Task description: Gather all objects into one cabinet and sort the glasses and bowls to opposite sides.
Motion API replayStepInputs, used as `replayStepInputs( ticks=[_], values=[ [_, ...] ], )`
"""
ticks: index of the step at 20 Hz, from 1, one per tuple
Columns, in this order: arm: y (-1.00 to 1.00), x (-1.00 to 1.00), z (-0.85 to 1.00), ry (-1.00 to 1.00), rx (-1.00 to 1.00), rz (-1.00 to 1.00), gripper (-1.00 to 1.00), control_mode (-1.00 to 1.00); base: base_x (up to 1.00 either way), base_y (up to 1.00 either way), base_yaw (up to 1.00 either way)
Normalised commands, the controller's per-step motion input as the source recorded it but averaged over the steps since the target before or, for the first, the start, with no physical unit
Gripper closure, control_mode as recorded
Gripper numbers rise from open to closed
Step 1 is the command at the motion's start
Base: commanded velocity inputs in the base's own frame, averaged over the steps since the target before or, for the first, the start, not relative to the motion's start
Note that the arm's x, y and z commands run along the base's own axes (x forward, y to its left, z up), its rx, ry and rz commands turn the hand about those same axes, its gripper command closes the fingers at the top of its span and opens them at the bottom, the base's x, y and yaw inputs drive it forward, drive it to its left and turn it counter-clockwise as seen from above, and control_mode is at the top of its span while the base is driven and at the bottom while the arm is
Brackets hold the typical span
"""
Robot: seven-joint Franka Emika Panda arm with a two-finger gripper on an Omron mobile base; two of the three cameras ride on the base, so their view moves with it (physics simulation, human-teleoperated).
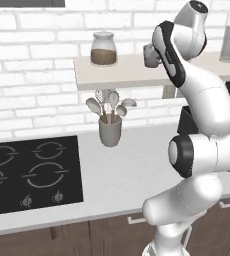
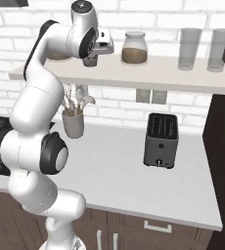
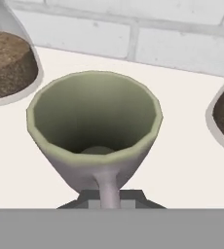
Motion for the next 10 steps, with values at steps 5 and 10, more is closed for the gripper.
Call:
replayStepInputs(
  ticks=[5, 10],
  values=[
    [0.00, -0.86, 0.42, -0.06, 0.00, 0.00, 1.00, -1.00, 0.00, 0.00, 0.00],
    [0.02, -1.00, 0.02, 0.00, 0.00, 0.00, 1.00, -1.00, 0.00, 0.00, 0.00]
  ],
)
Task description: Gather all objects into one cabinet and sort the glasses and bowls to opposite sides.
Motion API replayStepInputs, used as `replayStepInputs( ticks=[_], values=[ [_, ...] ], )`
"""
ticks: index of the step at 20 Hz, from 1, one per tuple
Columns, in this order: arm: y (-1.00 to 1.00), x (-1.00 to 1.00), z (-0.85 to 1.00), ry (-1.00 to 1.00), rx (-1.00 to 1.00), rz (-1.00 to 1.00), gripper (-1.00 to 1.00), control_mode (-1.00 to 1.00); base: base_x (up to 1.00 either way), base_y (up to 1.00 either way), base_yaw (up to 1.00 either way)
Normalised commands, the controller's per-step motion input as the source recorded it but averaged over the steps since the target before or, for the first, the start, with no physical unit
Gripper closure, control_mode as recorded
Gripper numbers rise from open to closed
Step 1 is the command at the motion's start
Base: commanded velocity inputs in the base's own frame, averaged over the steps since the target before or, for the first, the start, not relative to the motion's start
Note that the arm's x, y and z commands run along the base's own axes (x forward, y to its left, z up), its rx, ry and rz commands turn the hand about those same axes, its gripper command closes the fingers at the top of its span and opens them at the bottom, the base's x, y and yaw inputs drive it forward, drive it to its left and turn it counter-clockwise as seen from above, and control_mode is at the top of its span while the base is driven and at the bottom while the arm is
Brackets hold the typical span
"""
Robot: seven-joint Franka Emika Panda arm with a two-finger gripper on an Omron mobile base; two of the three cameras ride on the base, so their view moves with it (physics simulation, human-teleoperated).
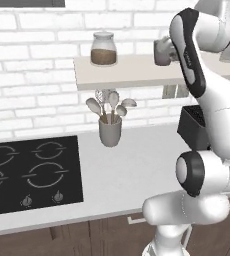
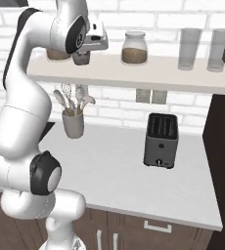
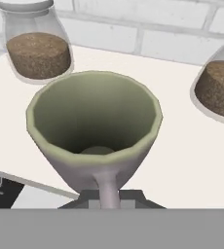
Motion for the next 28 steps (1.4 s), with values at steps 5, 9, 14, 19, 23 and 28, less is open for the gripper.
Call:
replayStepInputs(
  ticks=[5, 9, 14, 19, 23, 28],
  values=[
    [0.32, -1.00, 0.00, 0.00, 0.00, 0.00, 1.00, -1.00, 0.00, 0.00, 0.00],
    [0.30, -1.00, -0.04, 0.00, 0.00, 0.00, 1.00, -1.00, 0.00, 0.00, 0.00],
    [0.16, -1.00, -0.11, -0.01, 0.01, 0.00, 1.00, -1.00, 0.00, 0.00, 0.00],
    [0.14, -1.00, -0.18, 0.00, 0.01, -0.01, 1.00, -1.00, 0.00, 0.00, 0.00],
    [0.21, -0.80, -0.45, 0.00, 0.00, -0.04, 1.00, -1.00, 0.00, 0.00, 0.00],
    [0.08, -0.23, -0.29, -0.06, 0.00, -0.03, 1.00, -1.00, 0.00, 0.00, 0.00]
  ],
)
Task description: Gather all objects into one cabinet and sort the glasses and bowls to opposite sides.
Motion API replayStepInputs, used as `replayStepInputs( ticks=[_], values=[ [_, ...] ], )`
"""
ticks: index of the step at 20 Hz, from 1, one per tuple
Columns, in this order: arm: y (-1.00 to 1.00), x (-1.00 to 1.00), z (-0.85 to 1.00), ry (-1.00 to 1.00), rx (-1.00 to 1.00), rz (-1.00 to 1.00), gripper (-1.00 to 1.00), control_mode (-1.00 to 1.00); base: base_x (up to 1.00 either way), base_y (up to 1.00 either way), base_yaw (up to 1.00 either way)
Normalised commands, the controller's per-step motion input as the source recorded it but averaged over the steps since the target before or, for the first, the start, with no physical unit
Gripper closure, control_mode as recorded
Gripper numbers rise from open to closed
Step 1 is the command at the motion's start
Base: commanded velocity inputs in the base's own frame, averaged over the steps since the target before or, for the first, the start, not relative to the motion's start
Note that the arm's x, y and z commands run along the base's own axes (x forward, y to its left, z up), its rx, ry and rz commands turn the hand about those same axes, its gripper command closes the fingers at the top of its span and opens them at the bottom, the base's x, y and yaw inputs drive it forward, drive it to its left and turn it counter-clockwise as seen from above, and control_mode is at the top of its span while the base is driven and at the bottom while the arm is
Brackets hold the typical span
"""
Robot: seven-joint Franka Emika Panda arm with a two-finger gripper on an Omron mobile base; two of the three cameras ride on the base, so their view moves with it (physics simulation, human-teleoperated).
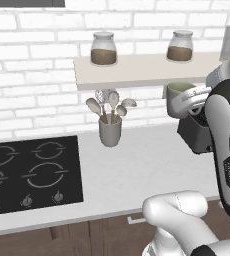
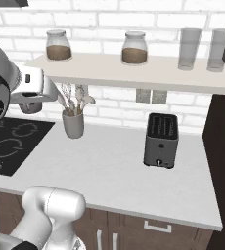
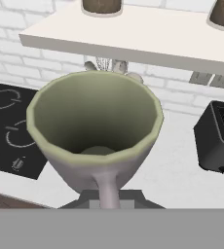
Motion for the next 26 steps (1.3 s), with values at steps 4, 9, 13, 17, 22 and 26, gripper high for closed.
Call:
replayStepInputs(
  ticks=[4, 9, 13, 17, 22, 26],
  values=[
    [0.00, 0.00, 0.00, 0.00, 0.00, 0.00, 1.00, -1.00, 0.00, 0.00, 0.00],
    [0.00, -0.01, 0.00, 0.00, 0.00, 0.00, 1.00, 1.00, -0.04, 0.00, 0.00],
    [0.00, 0.00, 0.00, 0.00, 0.00, 0.00, 1.00, 1.00, -0.76, 0.12, 0.00],
    [0.00, 0.00, 0.00, 0.00, 0.00, 0.00, 1.00, 1.00, -0.98, 0.36, 0.00],
    [0.00, 0.00, 0.00, 0.00, 0.00, 0.00, 1.00, 1.00, -0.27, 0.89, 0.00],
    [0.00, 0.00, 0.00, 0.00, 0.00, 0.00, 1.00, 1.00, 0.00, 1.00, -0.02]
  ],
)
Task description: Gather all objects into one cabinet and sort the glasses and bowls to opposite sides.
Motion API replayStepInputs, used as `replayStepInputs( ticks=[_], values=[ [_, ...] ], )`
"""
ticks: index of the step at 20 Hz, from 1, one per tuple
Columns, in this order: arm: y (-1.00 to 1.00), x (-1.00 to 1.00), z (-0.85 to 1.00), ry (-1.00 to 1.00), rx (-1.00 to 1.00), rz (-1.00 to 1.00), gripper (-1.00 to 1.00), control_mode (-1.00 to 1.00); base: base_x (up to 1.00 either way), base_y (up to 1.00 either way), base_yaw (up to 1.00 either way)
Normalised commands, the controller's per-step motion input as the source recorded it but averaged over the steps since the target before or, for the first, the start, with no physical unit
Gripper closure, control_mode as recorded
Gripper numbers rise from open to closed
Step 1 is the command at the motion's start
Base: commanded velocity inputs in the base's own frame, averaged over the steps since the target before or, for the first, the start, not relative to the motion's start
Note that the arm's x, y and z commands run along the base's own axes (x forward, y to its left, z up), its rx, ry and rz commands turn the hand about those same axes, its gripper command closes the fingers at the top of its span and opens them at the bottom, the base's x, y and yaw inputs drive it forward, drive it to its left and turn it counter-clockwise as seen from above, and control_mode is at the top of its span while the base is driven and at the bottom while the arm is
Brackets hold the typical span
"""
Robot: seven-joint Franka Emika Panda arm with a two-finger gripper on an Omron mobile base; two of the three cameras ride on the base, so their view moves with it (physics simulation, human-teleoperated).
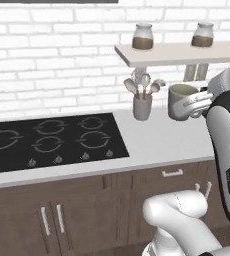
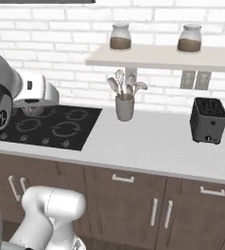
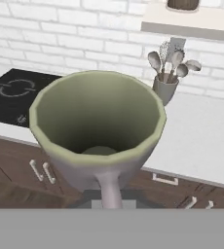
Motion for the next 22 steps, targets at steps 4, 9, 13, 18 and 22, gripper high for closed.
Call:
replayStepInputs(
  ticks=[4, 9, 13, 18, 22],
  values=[
    [0.00, 0.00, 0.00, 0.00, 0.00, 0.00, 1.00, 1.00, 0.00, 1.00, -0.02],
    [0.00, 0.00, 0.00, 0.00, 0.00, 0.00, 1.00, 1.00, 0.06, 0.97, -0.02],
    [0.00, 0.00, 0.00, 0.00, 0.00, 0.00, 1.00, 1.00, -0.02, 0.96, -0.04],
    [0.00, 0.00, 0.00, 0.00, 0.00, 0.00, 1.00, 1.00, -0.88, 0.18, -0.01],
    [0.00, 0.00, 0.00, 0.00, 0.00, 0.00, 1.00, 1.00, -0.75, 0.45, -0.05]
  ],
)
